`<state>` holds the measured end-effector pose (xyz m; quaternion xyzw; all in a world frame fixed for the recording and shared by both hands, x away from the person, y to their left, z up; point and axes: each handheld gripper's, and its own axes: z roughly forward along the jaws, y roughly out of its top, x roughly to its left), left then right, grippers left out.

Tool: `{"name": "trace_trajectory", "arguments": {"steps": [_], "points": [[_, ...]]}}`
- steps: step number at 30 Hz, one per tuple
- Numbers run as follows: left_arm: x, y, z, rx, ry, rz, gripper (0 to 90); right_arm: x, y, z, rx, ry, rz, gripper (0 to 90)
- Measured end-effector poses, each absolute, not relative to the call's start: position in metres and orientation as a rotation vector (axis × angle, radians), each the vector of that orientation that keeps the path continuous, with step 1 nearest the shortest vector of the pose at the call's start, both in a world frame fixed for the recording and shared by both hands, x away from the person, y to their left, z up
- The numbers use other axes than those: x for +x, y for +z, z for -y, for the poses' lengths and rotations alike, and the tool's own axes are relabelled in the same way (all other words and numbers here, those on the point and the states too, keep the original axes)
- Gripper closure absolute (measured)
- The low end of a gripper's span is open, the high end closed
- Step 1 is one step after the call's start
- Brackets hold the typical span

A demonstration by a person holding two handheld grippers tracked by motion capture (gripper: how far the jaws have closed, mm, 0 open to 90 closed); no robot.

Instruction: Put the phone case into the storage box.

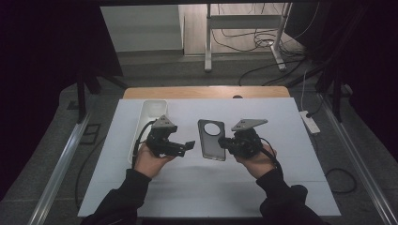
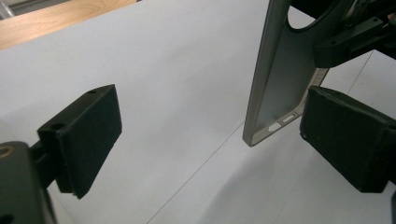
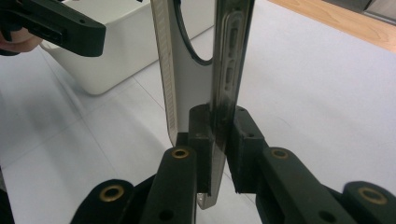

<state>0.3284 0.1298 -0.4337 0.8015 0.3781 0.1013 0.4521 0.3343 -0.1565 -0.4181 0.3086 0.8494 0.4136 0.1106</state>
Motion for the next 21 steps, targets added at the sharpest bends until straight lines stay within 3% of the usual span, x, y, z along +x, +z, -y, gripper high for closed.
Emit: {"name": "trace_trajectory", "arguments": {"steps": [14, 21], "points": [[0.328, -0.436, -0.125, 2.001, 0.255, -0.945, 3.9, 0.326, -0.418, 0.145, 0.93, 1.223, -2.489, 81.0], [0.325, -0.435, -0.122, 2.004, 0.254, -0.92, 21.4, 0.323, -0.42, 0.14, 0.931, 1.227, -2.489, 81.0]]}}
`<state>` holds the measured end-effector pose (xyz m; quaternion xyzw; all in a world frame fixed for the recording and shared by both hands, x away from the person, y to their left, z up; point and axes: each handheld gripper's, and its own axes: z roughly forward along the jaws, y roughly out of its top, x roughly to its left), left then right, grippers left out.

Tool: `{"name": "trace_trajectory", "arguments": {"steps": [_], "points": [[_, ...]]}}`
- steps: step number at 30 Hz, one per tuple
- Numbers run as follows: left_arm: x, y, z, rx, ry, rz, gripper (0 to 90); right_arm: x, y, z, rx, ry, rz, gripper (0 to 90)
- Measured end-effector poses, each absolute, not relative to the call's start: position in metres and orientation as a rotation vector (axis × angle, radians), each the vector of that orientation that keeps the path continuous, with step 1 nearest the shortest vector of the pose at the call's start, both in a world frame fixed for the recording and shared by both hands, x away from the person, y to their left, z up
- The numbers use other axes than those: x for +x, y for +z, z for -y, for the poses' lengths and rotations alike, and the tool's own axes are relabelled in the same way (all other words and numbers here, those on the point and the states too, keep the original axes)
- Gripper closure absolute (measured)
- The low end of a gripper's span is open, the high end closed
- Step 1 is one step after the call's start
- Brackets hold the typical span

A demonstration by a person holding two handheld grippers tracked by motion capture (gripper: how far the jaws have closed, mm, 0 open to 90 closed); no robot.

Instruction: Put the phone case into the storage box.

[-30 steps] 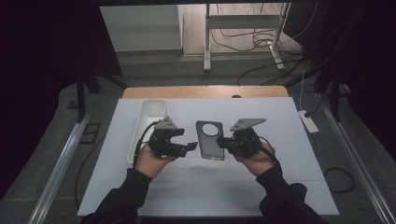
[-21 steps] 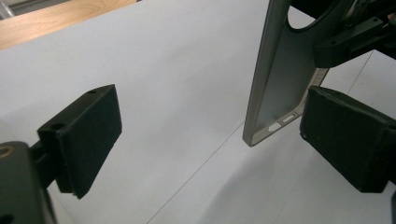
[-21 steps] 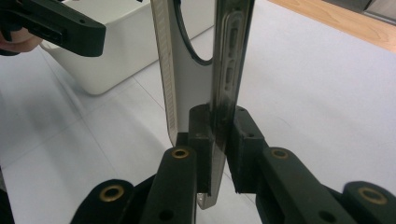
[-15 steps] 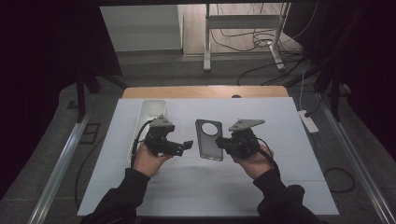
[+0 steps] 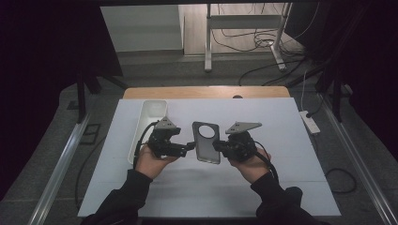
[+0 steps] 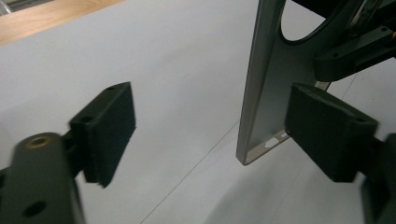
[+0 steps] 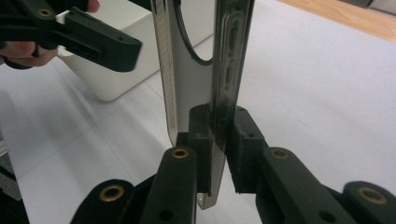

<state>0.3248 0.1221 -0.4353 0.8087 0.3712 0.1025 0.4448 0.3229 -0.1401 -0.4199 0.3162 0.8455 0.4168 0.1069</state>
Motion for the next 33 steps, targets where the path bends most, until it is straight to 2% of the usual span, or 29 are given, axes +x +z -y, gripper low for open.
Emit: {"name": "trace_trajectory", "arguments": {"steps": [6, 9, 10, 12, 15, 26, 33], "points": [[0.323, -0.436, -0.121, 2.003, 0.233, -0.9, 41.7, 0.32, -0.421, 0.136, 0.929, 1.223, -2.494, 81.0], [0.323, -0.436, -0.122, 1.998, 0.22, -0.89, 56.8, 0.319, -0.422, 0.135, 0.924, 1.226, -2.494, 81.0], [0.323, -0.436, -0.122, 1.996, 0.21, -0.885, 56.8, 0.319, -0.422, 0.134, 0.924, 1.226, -2.495, 81.0], [0.322, -0.436, -0.122, 2.0, 0.189, -0.871, 68.8, 0.318, -0.423, 0.133, 0.928, 1.231, -2.496, 80.9], [0.322, -0.437, -0.119, 2.009, 0.182, -0.872, 81.3, 0.317, -0.424, 0.131, 0.927, 1.233, -2.506, 80.7], [0.322, -0.436, -0.12, 1.977, 0.179, -0.945, 88.4, 0.314, -0.427, 0.125, 0.891, 1.271, -2.551, 78.2], [0.323, -0.439, -0.12, 1.984, 0.248, -1.015, 88.9, 0.313, -0.429, 0.124, 0.887, 1.264, -2.548, 60.6]]}}
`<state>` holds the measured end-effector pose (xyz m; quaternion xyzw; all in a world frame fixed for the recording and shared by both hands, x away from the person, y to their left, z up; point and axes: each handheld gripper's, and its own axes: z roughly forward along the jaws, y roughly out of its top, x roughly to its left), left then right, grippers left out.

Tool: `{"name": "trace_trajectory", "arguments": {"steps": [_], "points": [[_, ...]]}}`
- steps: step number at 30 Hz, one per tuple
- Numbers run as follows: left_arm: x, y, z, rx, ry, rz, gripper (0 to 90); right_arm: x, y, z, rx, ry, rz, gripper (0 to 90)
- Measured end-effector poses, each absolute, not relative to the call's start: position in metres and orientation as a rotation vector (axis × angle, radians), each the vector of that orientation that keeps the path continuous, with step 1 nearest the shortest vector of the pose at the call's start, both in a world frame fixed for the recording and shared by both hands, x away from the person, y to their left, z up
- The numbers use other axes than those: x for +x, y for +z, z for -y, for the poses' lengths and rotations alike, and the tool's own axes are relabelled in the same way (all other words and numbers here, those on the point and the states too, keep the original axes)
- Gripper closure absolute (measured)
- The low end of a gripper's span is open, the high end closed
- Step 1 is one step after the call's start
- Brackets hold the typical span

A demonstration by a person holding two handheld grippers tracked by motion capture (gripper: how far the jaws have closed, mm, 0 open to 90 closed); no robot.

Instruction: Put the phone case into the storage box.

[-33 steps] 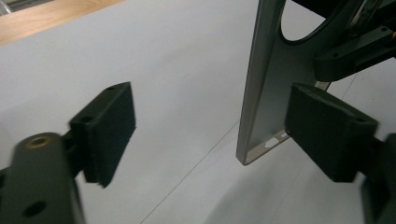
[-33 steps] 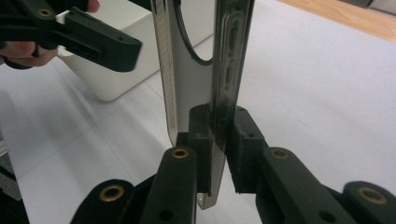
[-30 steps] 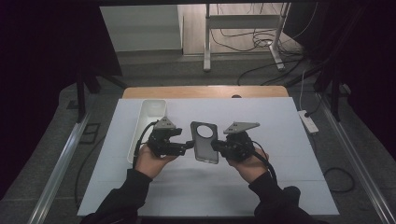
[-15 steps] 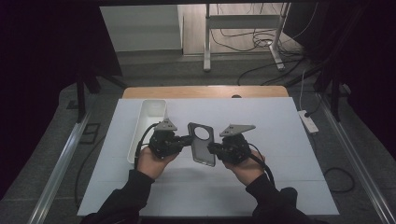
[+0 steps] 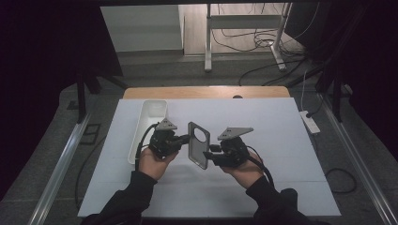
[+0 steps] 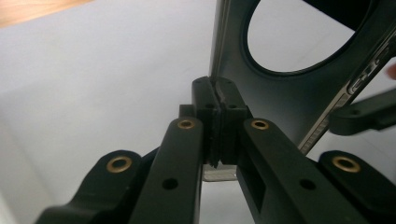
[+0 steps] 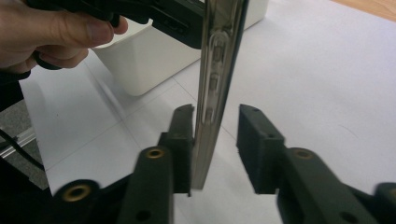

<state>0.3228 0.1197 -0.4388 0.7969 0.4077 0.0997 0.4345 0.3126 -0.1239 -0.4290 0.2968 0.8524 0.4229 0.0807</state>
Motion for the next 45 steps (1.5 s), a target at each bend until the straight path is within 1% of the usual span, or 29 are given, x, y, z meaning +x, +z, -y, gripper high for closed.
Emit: {"name": "trace_trajectory", "arguments": {"steps": [1, 4, 18, 28, 37, 45], "points": [[0.323, -0.439, -0.121, 1.981, 0.25, -1.023, 88.9, 0.313, -0.429, 0.124, 0.887, 1.264, -2.548, 60.6], [0.324, -0.438, -0.124, 1.97, 0.259, -1.04, 88.9, 0.312, -0.429, 0.128, 0.906, 1.261, -2.544, 53.2], [0.329, -0.429, -0.134, 1.957, 0.284, -1.057, 88.9, 0.307, -0.432, 0.143, 0.865, 1.209, -2.588, 29.9], [0.333, -0.425, -0.144, 1.949, 0.267, -1.054, 88.8, 0.301, -0.434, 0.158, 0.887, 1.206, -2.609, 24.9], [0.339, -0.424, -0.15, 1.928, 0.268, -1.081, 88.8, 0.297, -0.436, 0.174, 0.946, 1.197, -2.593, 23.5], [0.344, -0.421, -0.153, 1.921, 0.28, -1.094, 88.8, 0.291, -0.439, 0.188, 0.957, 1.203, -2.578, 16.6]]}}
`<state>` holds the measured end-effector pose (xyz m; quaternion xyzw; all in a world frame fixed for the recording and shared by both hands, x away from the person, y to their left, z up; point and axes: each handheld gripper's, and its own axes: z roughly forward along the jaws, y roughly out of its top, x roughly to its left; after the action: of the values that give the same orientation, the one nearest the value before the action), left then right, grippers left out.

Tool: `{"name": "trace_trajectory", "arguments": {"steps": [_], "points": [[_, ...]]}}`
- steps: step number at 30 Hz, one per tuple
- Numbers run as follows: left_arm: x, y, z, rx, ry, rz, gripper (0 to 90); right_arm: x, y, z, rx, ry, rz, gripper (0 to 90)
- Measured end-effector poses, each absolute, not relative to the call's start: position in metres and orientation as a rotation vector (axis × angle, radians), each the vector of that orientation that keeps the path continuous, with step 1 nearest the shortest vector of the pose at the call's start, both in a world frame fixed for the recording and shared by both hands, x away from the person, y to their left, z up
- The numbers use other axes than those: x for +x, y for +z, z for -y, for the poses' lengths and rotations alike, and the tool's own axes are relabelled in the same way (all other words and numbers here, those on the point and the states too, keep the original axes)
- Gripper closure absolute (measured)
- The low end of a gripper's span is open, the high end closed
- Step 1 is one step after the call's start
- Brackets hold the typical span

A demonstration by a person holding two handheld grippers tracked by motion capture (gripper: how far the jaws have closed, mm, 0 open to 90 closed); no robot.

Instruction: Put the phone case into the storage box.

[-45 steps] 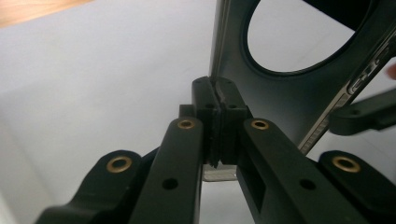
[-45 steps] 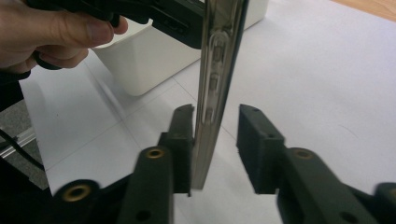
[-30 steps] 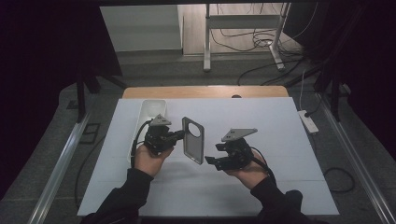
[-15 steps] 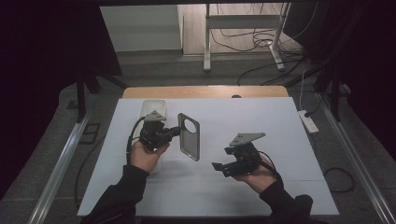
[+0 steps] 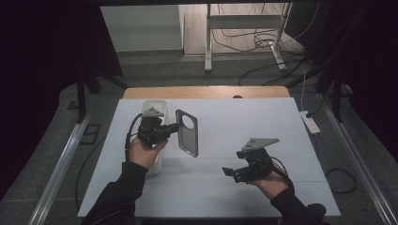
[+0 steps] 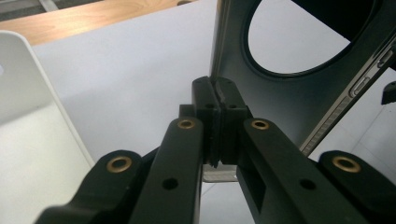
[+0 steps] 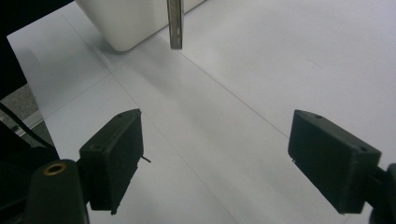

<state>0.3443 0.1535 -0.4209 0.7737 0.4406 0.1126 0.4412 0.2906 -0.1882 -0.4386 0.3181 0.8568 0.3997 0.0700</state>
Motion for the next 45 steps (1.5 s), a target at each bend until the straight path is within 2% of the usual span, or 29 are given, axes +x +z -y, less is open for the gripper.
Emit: {"name": "trace_trajectory", "arguments": {"steps": [16, 45], "points": [[0.356, -0.406, -0.158, 1.929, 0.297, -1.107, 88.9, 0.277, -0.445, 0.214, 0.999, 1.161, -2.535, 4.5], [0.378, -0.37, -0.177, 1.946, 0.35, -1.154, 88.8, 0.256, -0.453, 0.268, 1.102, 1.107, -2.459, 2.3]]}}
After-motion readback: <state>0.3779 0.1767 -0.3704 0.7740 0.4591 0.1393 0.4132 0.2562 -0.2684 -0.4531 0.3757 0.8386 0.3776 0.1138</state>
